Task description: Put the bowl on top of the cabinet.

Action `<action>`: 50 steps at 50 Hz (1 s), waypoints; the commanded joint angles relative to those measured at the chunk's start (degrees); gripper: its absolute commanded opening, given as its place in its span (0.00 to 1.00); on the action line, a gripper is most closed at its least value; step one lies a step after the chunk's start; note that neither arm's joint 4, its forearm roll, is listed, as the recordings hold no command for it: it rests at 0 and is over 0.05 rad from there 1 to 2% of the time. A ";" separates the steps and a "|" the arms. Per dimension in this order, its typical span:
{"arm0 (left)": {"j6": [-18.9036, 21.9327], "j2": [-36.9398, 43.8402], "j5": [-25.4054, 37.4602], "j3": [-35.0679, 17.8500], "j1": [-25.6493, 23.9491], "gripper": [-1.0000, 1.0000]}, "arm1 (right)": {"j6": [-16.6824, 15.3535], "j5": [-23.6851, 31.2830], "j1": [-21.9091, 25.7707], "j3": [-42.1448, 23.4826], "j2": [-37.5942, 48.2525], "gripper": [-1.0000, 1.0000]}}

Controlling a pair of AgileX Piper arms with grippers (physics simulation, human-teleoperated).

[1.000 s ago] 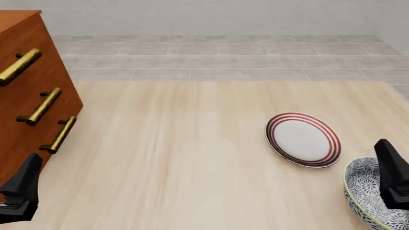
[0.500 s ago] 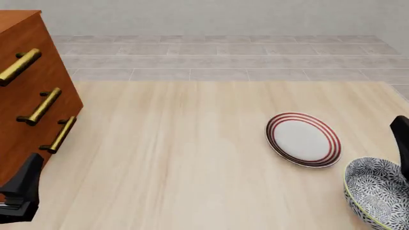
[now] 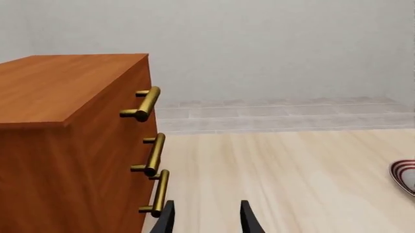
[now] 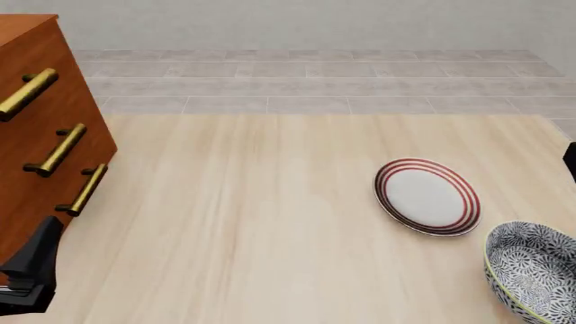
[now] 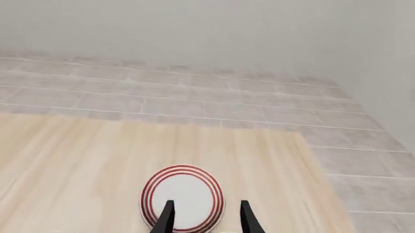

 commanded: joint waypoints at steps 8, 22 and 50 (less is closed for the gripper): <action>-0.08 0.00 -0.05 0.01 -0.11 1.00 | -1.55 4.86 -8.09 -4.82 8.45 1.00; -0.36 0.04 0.10 0.05 -0.17 1.00 | -1.90 7.29 -10.51 -6.46 9.20 1.00; -0.37 -0.01 -0.38 -0.09 -0.90 1.00 | 2.54 13.10 -15.99 -12.04 14.43 1.00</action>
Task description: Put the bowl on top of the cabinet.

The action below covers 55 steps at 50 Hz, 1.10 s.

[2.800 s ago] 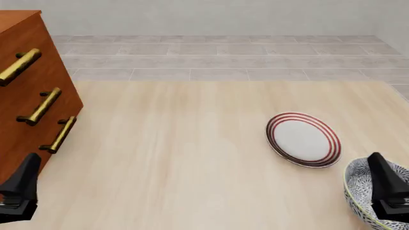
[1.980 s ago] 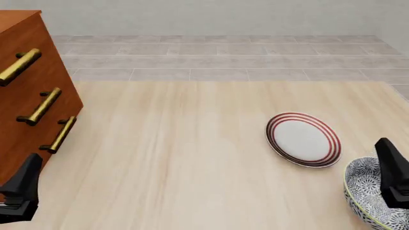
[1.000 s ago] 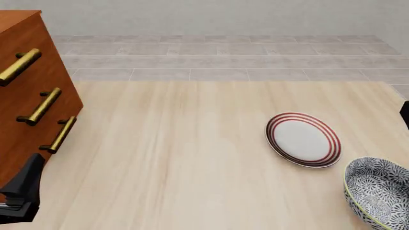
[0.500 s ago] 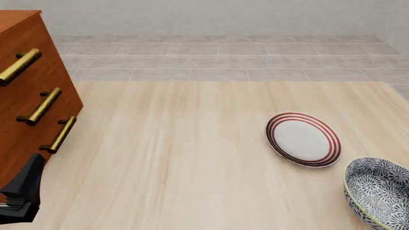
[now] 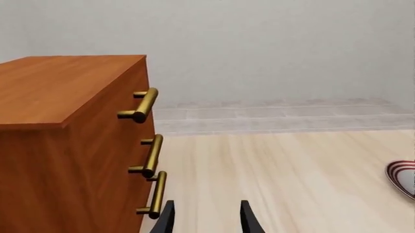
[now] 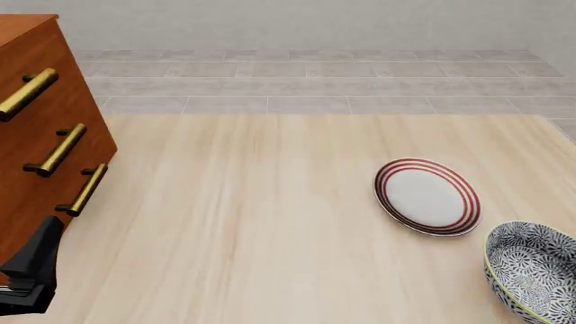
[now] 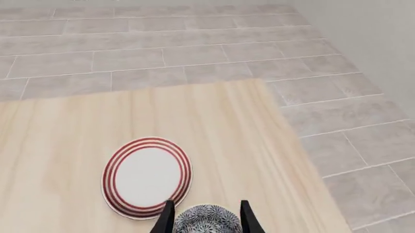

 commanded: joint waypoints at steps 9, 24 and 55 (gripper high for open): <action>-0.17 -0.01 -0.16 -0.04 -0.53 1.00 | -2.47 3.85 -5.71 -2.02 2.77 1.00; -0.01 0.04 0.23 0.11 -1.15 1.00 | -6.11 6.31 -10.63 -1.96 6.07 1.00; 0.70 1.19 0.08 0.22 -1.61 1.00 | -6.33 4.32 -17.36 4.18 15.80 1.00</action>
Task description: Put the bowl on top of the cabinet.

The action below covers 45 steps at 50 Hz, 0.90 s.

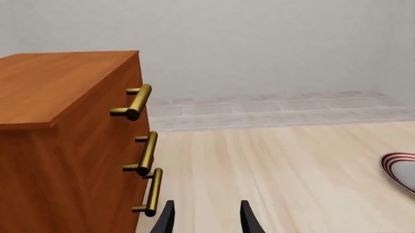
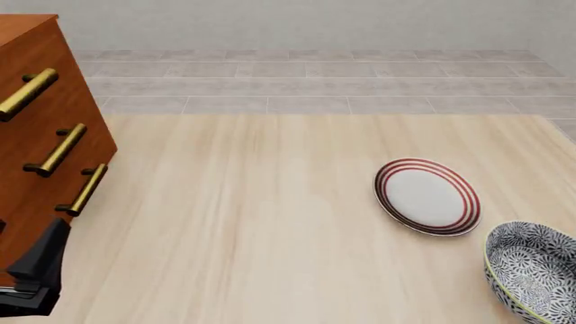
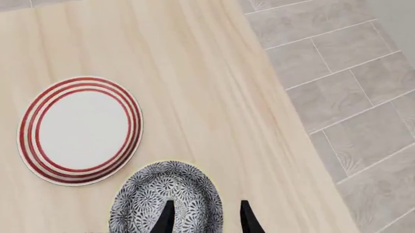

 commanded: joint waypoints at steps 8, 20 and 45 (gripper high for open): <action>0.42 0.42 -0.11 0.04 -0.27 1.00 | 0.11 -2.69 -5.03 2.79 5.97 1.00; 0.77 1.04 -0.40 0.06 -0.59 1.00 | 0.96 -3.74 -5.49 4.49 9.42 1.00; 1.05 1.88 -0.58 0.08 -0.59 1.00 | -2.39 -12.46 -10.45 9.02 18.76 1.00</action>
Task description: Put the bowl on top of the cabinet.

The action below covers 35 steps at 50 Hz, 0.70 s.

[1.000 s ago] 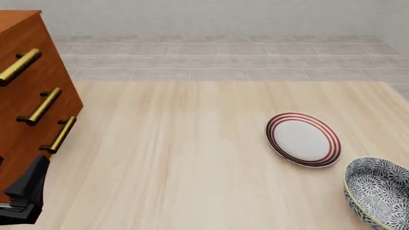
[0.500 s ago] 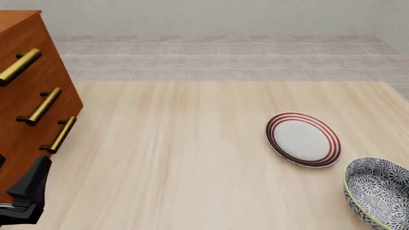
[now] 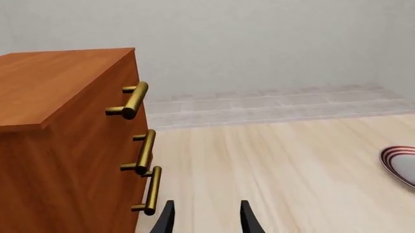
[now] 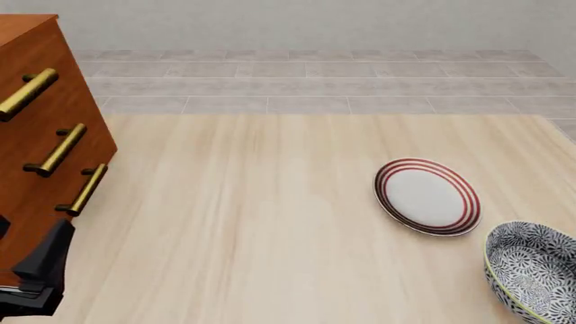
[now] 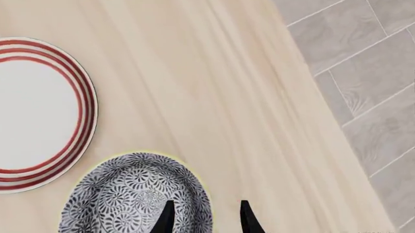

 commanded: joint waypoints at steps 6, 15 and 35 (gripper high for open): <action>0.11 0.68 -0.34 0.01 0.25 1.00 | -1.65 -5.43 -2.54 2.55 5.87 1.00; 0.27 1.50 -0.89 0.02 0.26 1.00 | -2.60 -8.23 -2.83 4.27 7.87 1.00; 0.48 1.47 -0.66 0.02 0.19 1.00 | -3.00 -11.67 -2.07 6.48 10.97 1.00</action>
